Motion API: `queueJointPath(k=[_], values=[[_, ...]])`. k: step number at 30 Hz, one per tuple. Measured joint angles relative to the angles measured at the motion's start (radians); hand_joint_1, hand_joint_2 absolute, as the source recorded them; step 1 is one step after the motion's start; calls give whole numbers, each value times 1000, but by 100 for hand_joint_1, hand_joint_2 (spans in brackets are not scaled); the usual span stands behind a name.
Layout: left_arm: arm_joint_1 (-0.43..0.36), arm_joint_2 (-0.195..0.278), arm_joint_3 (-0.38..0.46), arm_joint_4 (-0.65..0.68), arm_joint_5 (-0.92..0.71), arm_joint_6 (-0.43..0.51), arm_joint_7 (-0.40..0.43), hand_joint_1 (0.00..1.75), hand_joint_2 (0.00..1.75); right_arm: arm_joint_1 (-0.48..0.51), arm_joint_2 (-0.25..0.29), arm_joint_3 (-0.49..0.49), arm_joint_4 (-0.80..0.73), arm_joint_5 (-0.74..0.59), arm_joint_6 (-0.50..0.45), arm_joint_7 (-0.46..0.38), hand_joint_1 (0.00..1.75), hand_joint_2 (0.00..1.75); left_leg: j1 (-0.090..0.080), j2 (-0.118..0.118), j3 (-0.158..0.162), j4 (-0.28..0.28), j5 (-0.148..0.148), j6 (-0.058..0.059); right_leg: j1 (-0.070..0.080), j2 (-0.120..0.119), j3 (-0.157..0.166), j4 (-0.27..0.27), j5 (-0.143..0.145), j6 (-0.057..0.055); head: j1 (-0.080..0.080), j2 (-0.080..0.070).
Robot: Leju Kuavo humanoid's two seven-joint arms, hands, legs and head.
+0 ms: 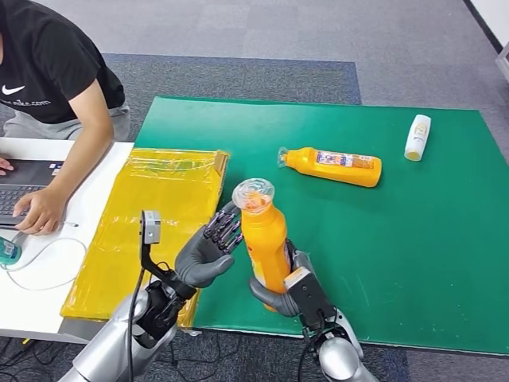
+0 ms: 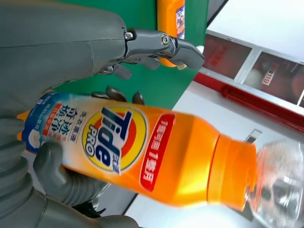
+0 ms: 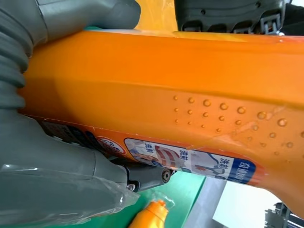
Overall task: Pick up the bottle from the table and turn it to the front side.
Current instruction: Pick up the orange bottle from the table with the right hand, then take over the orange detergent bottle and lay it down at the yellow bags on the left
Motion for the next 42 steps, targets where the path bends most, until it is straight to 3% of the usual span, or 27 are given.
queueJointPath(k=[19,42], values=[[-43,21,-58,0,-54,1,0,0,175,-13,0,6,38,97,-66,-1,175,175,0,0,0,0,0,0,0,0,0,0,0,0,0,0],[-88,26,-78,28,-16,-32,15,0,175,-17,0,15,42,76,-34,-2,175,175,0,0,0,0,0,0,0,0,0,0,0,0,0,0]])
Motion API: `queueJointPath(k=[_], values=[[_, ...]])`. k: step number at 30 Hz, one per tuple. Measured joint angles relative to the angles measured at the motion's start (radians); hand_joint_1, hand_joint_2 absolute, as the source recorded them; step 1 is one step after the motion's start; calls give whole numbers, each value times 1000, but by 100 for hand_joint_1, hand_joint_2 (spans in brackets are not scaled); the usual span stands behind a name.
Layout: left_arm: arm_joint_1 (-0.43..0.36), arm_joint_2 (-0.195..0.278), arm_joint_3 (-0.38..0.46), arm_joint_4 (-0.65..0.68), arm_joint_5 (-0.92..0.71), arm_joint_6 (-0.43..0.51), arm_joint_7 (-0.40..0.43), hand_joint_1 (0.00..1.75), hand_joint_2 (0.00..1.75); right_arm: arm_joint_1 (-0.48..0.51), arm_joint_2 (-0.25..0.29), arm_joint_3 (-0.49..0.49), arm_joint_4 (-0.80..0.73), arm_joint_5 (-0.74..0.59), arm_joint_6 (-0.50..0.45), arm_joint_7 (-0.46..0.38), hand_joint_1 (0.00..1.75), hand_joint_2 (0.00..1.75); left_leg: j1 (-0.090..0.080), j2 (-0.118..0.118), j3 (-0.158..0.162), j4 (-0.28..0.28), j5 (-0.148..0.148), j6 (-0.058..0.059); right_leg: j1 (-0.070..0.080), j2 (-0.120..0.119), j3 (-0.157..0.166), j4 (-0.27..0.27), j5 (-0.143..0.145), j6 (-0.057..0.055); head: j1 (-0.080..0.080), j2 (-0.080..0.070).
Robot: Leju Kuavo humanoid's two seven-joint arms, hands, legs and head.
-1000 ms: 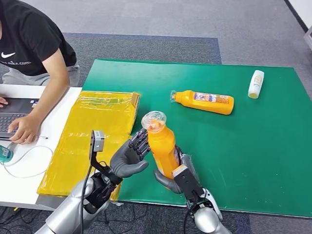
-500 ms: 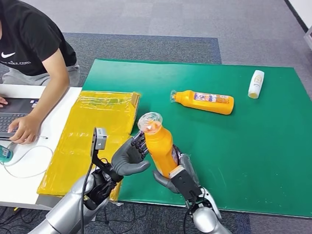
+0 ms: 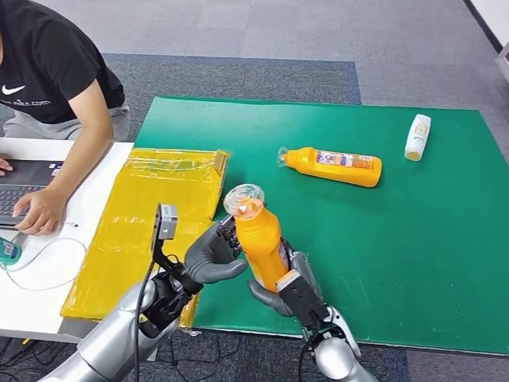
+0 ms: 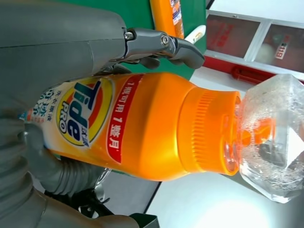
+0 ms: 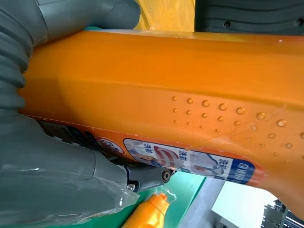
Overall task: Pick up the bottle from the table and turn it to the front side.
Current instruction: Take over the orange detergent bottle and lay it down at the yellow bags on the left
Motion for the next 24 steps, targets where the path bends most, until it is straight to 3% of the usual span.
queueJointPath(k=[24], values=[[-73,14,-24,52,-77,44,21,0,175,-16,0,11,-3,-13,8,-10,175,175,0,0,0,0,0,0,0,0,0,0,0,0,0,0]])
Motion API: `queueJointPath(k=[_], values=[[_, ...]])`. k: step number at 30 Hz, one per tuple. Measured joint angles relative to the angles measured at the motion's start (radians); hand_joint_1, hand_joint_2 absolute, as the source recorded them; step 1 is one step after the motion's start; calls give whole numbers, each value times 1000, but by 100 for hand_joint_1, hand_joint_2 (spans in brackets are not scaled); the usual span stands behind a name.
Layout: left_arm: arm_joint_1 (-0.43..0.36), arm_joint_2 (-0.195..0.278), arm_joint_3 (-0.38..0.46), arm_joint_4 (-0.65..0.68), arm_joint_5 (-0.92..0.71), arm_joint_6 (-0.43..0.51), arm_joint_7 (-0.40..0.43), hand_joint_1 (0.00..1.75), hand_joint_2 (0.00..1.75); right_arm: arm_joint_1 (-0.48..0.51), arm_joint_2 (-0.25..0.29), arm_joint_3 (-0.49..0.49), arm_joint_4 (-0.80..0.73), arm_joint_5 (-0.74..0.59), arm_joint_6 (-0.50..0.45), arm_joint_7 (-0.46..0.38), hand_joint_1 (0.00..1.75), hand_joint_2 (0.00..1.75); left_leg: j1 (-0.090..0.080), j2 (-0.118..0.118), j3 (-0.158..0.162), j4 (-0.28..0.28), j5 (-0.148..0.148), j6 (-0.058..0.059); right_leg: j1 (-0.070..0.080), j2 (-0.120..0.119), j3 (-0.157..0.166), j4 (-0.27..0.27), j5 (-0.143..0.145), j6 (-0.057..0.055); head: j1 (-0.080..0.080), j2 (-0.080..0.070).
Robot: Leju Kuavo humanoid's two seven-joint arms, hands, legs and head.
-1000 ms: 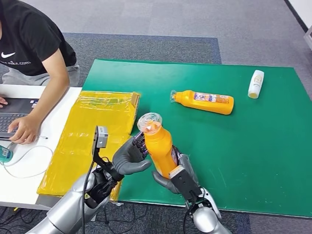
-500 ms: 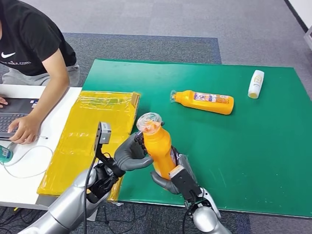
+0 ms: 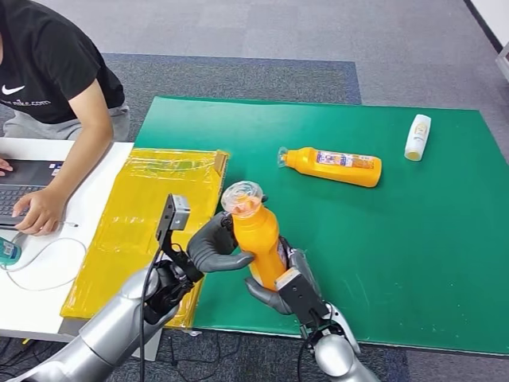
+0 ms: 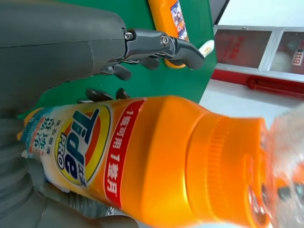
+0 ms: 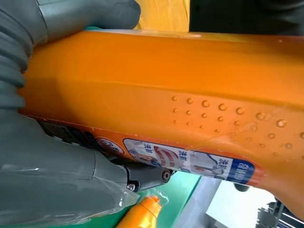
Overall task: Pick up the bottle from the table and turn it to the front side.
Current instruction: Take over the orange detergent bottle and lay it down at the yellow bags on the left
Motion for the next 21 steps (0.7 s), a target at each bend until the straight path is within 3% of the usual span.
queueJointPath(k=[10,16,21], values=[[-12,3,-7,19,-15,6,1,0,175,-4,0,13,0,56,-38,-3,175,175,0,0,0,0,0,0,0,0,0,0,0,0,0,0],[-16,3,-8,23,-26,7,0,0,175,-10,0,24,0,215,-144,-2,175,175,0,0,0,0,0,0,0,0,0,0,0,0,0,0],[-22,2,-8,23,-38,10,-4,0,175,-13,0,28,0,214,-146,6,175,175,0,0,0,0,0,0,0,0,0,0,0,0,0,0]])
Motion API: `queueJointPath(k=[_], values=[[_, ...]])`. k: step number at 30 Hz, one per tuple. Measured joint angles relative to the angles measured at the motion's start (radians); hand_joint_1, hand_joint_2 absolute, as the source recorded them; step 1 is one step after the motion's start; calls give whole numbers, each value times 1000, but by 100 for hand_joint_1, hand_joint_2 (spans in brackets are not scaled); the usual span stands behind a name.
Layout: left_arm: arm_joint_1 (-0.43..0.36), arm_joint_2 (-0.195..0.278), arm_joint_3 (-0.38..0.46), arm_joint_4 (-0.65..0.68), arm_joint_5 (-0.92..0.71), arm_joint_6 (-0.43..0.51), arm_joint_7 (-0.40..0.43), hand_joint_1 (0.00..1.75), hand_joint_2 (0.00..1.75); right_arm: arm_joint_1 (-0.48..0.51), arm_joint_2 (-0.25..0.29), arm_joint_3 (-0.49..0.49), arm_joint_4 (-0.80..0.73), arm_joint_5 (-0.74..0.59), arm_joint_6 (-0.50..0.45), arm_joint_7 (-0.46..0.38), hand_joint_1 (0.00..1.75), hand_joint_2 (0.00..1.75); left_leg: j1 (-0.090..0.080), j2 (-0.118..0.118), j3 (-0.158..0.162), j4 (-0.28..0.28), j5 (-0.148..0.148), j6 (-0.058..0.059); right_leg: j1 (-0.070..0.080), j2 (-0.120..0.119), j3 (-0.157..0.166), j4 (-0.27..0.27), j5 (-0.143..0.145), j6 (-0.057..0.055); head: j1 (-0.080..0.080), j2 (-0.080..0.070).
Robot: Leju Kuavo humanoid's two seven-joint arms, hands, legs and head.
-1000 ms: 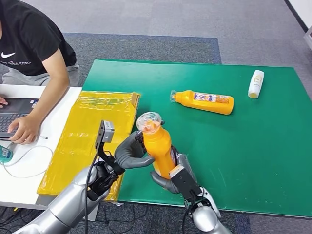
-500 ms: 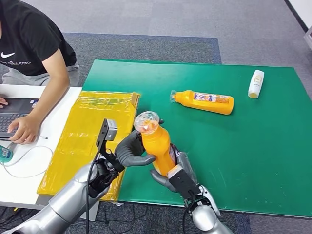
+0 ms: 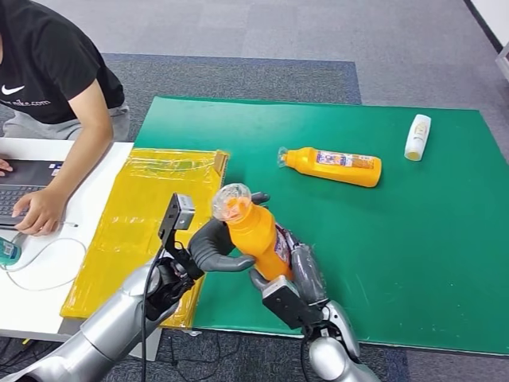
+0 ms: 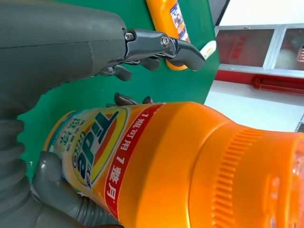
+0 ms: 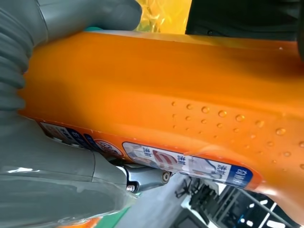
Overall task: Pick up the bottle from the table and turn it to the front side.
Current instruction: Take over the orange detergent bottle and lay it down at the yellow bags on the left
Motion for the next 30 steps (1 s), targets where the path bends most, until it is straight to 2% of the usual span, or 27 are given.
queueJointPath(k=[13,30], values=[[0,0,1,0,-1,-9,-14,0,175,-5,-2,1,0,33,2,3,175,175,0,0,0,0,0,0,0,0,0,0,0,0,0,0],[0,-4,2,0,-14,-31,-19,0,175,-45,-27,39,13,161,27,69,175,175,0,0,0,0,0,0,0,0,0,0,0,0,0,0]])
